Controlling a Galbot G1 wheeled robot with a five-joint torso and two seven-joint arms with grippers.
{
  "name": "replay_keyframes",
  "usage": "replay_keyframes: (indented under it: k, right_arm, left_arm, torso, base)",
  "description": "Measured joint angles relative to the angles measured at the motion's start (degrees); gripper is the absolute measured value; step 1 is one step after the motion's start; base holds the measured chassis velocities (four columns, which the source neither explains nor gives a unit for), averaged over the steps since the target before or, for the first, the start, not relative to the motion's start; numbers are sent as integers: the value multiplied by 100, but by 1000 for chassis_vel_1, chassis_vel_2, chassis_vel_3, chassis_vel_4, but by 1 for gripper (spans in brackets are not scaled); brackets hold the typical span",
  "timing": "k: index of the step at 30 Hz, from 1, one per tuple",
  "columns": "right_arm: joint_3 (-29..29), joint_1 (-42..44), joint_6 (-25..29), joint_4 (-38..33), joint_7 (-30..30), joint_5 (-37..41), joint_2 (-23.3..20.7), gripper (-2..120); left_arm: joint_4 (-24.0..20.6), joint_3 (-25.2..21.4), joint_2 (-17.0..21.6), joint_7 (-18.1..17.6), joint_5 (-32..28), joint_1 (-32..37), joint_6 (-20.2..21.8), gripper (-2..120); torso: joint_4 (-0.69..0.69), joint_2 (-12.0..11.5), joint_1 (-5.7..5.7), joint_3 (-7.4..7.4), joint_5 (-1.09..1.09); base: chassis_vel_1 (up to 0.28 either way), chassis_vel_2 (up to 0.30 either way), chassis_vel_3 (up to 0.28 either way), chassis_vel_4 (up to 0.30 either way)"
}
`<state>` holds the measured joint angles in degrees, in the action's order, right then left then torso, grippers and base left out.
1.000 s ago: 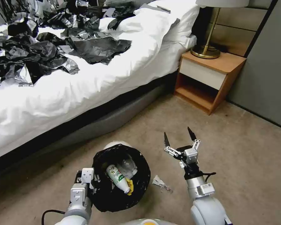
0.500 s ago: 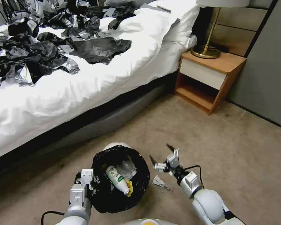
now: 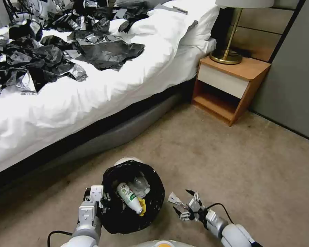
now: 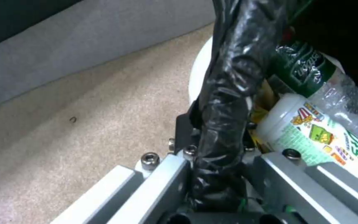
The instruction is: Pick up the trash bin, then pick up the garbage from the floor and place it into the trash bin.
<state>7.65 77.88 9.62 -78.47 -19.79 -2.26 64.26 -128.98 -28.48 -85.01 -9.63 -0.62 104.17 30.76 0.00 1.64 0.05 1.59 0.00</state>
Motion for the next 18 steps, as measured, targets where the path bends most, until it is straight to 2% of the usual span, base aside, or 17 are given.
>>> replay_keyframes:
  k: [8,18]
  right_arm:
    - [116,-196,433,667,-453,-203,244,100]
    - [206,-605,717,1529,-470,-462,507,100]
  left_arm:
    - [-23,13,-5,-3,8,27,1,0]
    - [-53,31,-37,-11,38,69,-6,0]
  torso:
    - [1,0,0,0,0]
    - [1,0,0,0,0]
  base:
    - [0,0,0,0]
    - [0,0,0,0]
